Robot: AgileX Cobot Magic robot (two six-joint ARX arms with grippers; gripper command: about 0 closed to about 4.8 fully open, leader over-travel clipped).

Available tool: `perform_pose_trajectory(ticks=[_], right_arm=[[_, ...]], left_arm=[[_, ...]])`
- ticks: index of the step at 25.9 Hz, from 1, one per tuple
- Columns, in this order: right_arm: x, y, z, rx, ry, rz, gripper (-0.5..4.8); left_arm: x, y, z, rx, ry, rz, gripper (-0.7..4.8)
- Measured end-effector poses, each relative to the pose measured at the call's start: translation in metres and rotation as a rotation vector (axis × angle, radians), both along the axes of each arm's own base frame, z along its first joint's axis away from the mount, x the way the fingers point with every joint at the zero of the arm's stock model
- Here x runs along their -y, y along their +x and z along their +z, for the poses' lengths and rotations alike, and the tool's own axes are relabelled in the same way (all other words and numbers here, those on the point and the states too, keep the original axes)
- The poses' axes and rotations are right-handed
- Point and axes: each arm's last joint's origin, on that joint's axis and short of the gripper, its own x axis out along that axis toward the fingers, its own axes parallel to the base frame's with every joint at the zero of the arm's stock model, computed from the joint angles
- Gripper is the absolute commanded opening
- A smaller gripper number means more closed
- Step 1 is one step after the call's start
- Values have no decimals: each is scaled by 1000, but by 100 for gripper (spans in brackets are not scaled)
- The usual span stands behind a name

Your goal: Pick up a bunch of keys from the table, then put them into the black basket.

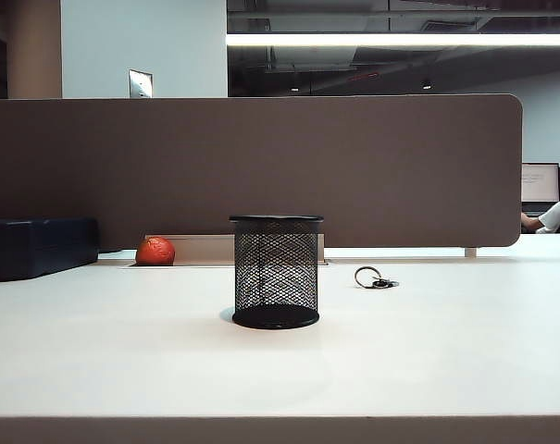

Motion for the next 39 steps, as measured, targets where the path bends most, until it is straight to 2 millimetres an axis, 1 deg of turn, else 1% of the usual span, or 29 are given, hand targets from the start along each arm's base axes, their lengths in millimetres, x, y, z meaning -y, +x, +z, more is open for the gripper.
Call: perform_pose_trajectory(ticks=[8,12,13,17,23,24,27,28,29,30,32,36,37,38,39], right_arm=[[0,0,0,1,2,0,-9],[0,-1,6,15,3,1,-9],[0,-2,12,35,3,0,-9],[0,-6,26,72,51,1,-9],[0,-14,47,85,125,5,-9],[-1,-17,54,83,132,5,-9],[-1,-23,65,69,139,4,-9],[-1,-28,73,74,153,5,-9],[-1,-29,76,78,157,5,-9],[-1,-34,85,97,169,7,-9],[-1,-38,92,108,173,9,-9],[-1,-44,106,79,178,6,-9],[-1,-45,111,71,179,5,-9],[-1,-44,120,49,181,4,-9],[-1,-42,124,40,181,3,-9]], left_arm=[[0,0,0,0,0,-1,-5],[0,0,0,0,0,-4,-5],[0,0,0,0,0,-4,-5],[1,0,0,0,1,-22,-6],[3,-1,0,0,8,-118,-6],[4,-1,1,2,9,-136,-6],[5,-2,3,6,11,-167,-6],[5,-2,4,12,13,-186,-6],[6,-2,4,12,14,-195,-6],[6,-2,4,10,15,-207,-6],[6,-3,4,10,15,-221,-6],[7,-3,4,7,17,-244,-6],[7,-3,6,8,17,-248,-6],[7,-5,10,17,18,-248,-6],[7,-5,11,23,19,-248,-6]])
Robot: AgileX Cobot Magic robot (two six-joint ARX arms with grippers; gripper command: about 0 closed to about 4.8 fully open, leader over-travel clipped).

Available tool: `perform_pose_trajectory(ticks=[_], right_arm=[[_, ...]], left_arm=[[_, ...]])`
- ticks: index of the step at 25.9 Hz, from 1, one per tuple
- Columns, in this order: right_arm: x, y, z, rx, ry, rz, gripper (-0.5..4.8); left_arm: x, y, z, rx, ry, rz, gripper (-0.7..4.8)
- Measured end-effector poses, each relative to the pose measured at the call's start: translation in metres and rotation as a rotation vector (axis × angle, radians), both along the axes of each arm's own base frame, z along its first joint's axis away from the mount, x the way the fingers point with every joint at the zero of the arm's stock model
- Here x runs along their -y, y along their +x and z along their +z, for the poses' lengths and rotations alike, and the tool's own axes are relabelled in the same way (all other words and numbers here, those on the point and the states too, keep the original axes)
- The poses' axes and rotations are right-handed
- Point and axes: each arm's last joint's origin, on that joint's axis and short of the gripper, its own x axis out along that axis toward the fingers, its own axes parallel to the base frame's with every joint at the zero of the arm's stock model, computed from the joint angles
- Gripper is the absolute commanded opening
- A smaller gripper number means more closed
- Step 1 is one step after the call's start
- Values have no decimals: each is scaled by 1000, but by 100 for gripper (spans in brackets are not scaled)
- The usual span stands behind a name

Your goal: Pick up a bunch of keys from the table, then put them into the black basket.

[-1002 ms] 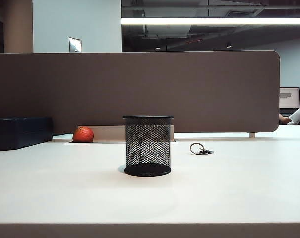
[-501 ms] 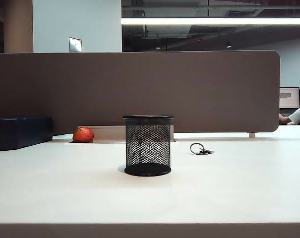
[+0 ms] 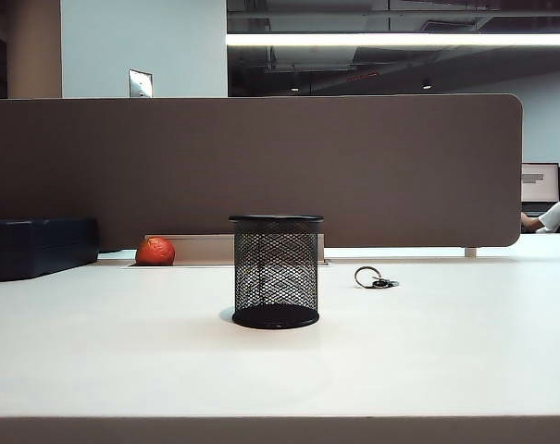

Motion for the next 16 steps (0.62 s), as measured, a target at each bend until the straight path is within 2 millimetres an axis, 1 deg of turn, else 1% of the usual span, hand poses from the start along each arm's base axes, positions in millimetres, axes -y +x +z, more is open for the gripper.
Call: perform_pose_trajectory(ticks=[1,6,9,10,14,15,16], right_arm=[[0,4,10,-21,1,0,-9],[0,22,44,-66,2,43,-9],[-2,35,61,-123,6,94,-8],[-2,45,72,-156,10,133,6],[-3,66,93,-240,21,183,94],[-3,78,104,-269,28,207,100],[-3,88,111,-284,32,229,106]], left_arm=[[0,-1,3,6,0,0,-6],[0,-2,7,15,0,0,-6],[0,-2,7,11,0,0,-6],[0,-2,7,10,0,0,-6],[0,-2,7,9,0,0,-6],[0,-2,7,9,0,0,-6],[0,-2,7,8,0,0,-6]])
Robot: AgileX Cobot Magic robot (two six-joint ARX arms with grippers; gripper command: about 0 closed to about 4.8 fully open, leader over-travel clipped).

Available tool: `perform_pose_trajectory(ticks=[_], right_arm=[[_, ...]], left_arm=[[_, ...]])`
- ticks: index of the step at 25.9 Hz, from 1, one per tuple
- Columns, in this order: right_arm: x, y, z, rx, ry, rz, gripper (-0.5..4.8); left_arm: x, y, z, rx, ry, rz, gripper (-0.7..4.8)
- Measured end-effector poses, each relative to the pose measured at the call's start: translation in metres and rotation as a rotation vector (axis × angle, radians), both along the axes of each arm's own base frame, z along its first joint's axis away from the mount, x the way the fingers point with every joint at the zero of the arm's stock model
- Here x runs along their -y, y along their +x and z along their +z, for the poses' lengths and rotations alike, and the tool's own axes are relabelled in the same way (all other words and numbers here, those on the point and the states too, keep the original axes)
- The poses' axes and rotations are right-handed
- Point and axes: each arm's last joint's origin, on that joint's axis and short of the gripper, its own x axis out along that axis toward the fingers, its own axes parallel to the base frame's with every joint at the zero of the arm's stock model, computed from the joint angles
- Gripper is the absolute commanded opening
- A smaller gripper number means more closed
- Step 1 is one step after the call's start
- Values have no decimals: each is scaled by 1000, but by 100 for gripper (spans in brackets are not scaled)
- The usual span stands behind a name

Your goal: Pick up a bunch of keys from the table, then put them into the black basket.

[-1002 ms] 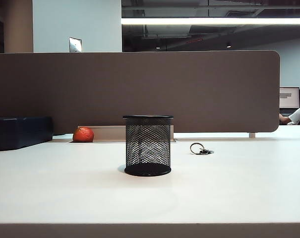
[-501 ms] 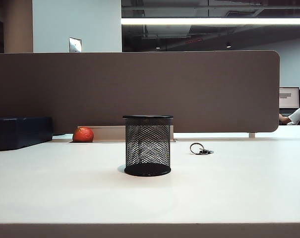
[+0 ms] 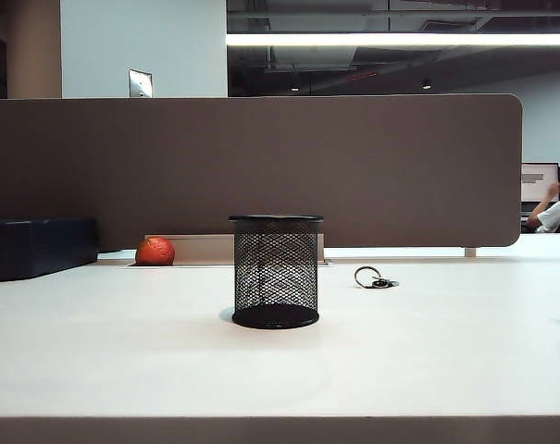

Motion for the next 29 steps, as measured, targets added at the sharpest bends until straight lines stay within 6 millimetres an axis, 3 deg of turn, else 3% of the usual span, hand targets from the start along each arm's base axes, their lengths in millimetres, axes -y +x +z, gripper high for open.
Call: perform_pose_trajectory(ticks=[7,9,11,20,24,29], right_arm=[[-3,46,16,-93,51,161,209],[-3,62,18,-117,60,187,304],[-3,79,15,-147,71,210,342],[-14,122,-15,-242,36,363,365],[-26,155,-46,-296,-38,431,392],[-34,178,-73,-314,-168,470,392]], left_arm=[[0,0,-2,-17,0,0,-6],[0,0,-3,-36,0,0,-6],[0,0,-4,-46,0,0,-6],[0,0,-6,-65,0,0,-6],[0,0,-8,-94,0,0,-6],[0,0,-11,-116,1,0,-6]])
